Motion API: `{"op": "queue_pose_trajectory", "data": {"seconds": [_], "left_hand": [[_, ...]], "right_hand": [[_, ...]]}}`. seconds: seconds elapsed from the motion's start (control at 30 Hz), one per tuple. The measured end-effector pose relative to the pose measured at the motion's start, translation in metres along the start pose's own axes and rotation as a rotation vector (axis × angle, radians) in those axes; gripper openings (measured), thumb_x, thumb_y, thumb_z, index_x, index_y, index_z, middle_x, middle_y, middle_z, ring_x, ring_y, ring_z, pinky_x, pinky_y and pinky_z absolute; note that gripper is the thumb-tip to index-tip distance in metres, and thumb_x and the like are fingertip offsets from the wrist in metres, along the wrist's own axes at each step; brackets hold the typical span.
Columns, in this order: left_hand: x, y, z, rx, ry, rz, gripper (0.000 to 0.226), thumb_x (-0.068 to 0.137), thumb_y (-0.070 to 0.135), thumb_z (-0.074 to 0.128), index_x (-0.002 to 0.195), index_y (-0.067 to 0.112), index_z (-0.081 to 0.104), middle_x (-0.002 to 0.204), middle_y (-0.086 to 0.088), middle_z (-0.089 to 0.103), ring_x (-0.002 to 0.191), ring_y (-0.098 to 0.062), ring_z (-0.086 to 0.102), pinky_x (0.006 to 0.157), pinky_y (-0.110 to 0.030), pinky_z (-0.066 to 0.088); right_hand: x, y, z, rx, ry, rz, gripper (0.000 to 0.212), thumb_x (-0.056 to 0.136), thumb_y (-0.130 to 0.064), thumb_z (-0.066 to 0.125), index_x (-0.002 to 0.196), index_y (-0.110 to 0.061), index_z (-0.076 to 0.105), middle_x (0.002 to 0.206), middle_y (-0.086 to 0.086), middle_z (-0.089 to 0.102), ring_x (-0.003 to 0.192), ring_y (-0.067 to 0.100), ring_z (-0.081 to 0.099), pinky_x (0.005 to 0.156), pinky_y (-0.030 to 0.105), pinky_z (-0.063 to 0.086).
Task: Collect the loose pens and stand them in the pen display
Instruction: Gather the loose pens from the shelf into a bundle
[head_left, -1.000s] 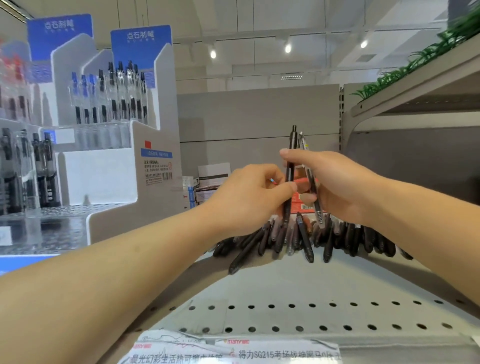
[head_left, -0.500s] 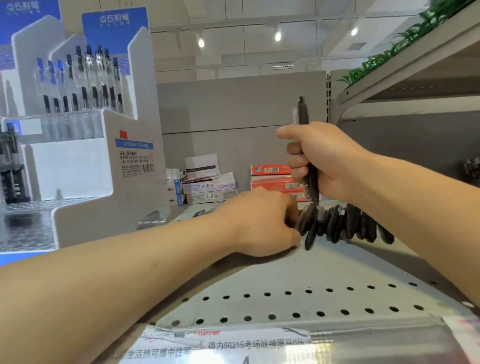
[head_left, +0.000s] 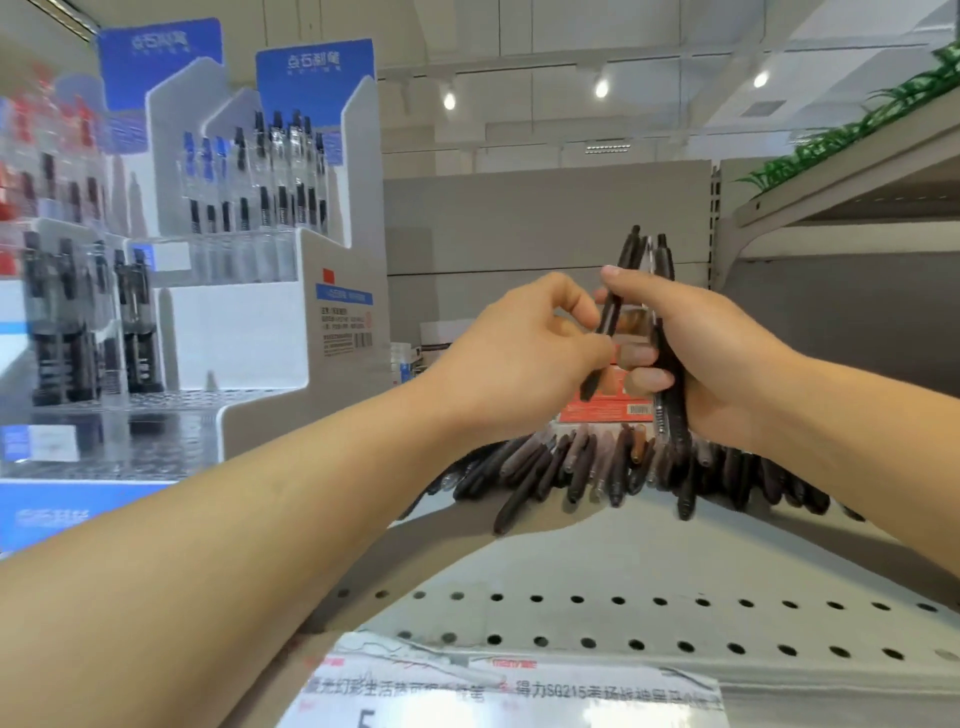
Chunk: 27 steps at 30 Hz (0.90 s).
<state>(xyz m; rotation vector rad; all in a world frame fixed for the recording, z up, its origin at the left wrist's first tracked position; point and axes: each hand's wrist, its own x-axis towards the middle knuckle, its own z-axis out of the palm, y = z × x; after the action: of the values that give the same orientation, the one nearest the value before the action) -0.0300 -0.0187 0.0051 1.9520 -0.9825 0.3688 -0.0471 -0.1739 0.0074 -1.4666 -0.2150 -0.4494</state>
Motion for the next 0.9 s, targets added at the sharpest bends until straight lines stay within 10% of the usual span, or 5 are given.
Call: {"op": "queue_pose_trajectory", "data": {"seconds": [0.4,0.5,0.7,0.9], "left_hand": [[0.008,-0.044,-0.062,0.979,-0.134,-0.330,0.020,0.091,0.021,0.050,0.093,0.015,0.069,0.078,-0.006,0.070,0.069,-0.024,0.072,0.066,-0.038,0.063],[0.006,-0.053,-0.056,1.048,-0.241,-0.447,0.017,0.091,0.009,0.051,0.079,0.012,0.061,0.071,-0.007,0.065,0.047,-0.019,0.068,0.043,-0.027,0.055],[0.002,-0.061,-0.051,1.046,-0.462,-0.643,0.022,0.096,0.014,0.050,0.096,0.006,0.071,0.086,-0.005,0.078,0.065,-0.020,0.076,0.068,-0.033,0.063],[0.004,-0.052,-0.054,1.084,-0.334,-0.556,0.018,0.091,0.013,0.055,0.075,0.010,0.062,0.038,0.003,0.057,0.035,-0.010,0.057,0.036,-0.022,0.045]], "right_hand": [[-0.010,0.012,0.015,0.150,-0.159,0.008,0.005,0.101,-0.015,0.056,0.098,-0.016,0.060,0.072,0.001,0.060,0.058,0.015,0.058,0.056,0.030,0.054],[-0.014,0.018,0.022,0.187,-0.273,0.026,0.010,0.099,-0.010,0.055,0.100,-0.016,0.063,0.073,0.002,0.059,0.060,0.016,0.056,0.060,0.033,0.053],[-0.025,0.026,0.028,0.124,-0.325,0.082,0.012,0.095,-0.004,0.056,0.101,-0.010,0.066,0.070,0.003,0.057,0.056,0.015,0.056,0.062,0.033,0.057],[-0.028,0.023,0.030,0.085,-0.355,0.079,0.011,0.093,-0.002,0.059,0.100,-0.007,0.066,0.069,0.006,0.060,0.058,0.018,0.061,0.068,0.034,0.060]]}}
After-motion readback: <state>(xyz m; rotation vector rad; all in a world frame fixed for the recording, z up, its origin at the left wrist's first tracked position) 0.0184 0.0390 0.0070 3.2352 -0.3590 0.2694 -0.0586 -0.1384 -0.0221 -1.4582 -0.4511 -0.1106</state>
